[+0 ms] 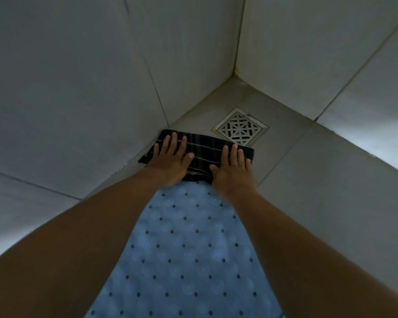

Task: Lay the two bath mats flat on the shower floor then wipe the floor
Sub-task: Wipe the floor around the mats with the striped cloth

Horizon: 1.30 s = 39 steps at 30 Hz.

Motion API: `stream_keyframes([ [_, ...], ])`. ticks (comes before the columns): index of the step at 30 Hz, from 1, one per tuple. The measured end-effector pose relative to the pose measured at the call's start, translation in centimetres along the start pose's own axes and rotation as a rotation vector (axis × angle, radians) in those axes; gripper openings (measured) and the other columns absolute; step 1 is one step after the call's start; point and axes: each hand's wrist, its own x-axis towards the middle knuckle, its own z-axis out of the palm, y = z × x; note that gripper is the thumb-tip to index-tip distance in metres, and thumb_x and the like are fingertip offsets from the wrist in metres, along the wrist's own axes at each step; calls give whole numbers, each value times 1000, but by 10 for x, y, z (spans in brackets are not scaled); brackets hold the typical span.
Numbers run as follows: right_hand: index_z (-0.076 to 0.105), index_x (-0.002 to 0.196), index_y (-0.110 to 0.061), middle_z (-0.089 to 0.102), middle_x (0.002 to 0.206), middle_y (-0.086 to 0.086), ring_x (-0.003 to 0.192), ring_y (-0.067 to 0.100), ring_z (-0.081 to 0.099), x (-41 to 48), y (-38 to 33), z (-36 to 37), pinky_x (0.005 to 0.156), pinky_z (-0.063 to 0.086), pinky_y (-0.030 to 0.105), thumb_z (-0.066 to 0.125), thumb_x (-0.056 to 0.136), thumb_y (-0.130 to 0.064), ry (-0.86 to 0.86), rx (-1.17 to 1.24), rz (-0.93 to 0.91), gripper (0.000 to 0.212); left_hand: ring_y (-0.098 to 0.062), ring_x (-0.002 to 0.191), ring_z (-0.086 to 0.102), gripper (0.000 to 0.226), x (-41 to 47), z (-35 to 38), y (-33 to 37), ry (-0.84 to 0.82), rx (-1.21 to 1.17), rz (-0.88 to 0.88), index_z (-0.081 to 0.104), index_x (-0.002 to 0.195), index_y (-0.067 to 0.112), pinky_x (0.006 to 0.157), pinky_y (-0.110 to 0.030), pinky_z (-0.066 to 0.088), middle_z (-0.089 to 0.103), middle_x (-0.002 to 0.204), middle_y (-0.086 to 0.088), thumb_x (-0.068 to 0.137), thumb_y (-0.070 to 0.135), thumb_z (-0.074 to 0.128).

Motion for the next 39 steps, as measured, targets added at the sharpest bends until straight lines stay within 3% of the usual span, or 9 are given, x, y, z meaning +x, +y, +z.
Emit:
stream_keyframes([
  [10, -13, 158, -15, -19, 165, 11, 153, 25, -16, -25, 24, 2, 124, -6, 45, 19, 107, -44, 98, 121, 192, 66, -23, 150, -26, 78, 23, -1, 31, 39, 255, 187, -18, 156, 11, 122, -43, -14, -24, 164, -7, 101, 59, 9],
  [17, -8, 158, -5, -12, 165, 20, 153, 34, -12, -26, 8, -10, 124, -3, 47, 43, 97, -29, 181, 238, 250, 83, -26, 149, -27, 78, 29, 1, 33, 41, 254, 233, -19, 155, 9, 123, -44, -13, -26, 163, -11, 102, 57, 10],
  [21, -10, 158, -4, -15, 165, 17, 153, 29, -14, -26, 12, -8, 124, -7, 42, 33, 102, -31, 128, 334, 269, 75, -26, 148, -30, 77, 30, 0, 33, -2, 244, 240, -23, 154, 12, 122, -45, -15, -30, 162, -10, 102, 58, 9],
  [27, -18, 155, -4, -25, 162, 15, 151, 27, -23, -22, 10, -8, 120, -14, 41, 14, 105, -54, 48, 340, 311, 77, -25, 146, -34, 77, 30, -6, 34, -66, 218, 247, -26, 153, 14, 121, -46, -18, -35, 159, -9, 101, 59, 9],
  [39, -24, 152, -9, -29, 161, 12, 150, 25, -25, -27, 31, -8, 123, -11, 39, 15, 107, -47, 36, 185, 218, 71, -28, 145, -35, 77, 32, -13, 44, -130, 267, 185, -30, 151, 14, 121, -49, -16, -39, 157, -11, 102, 58, 8],
])
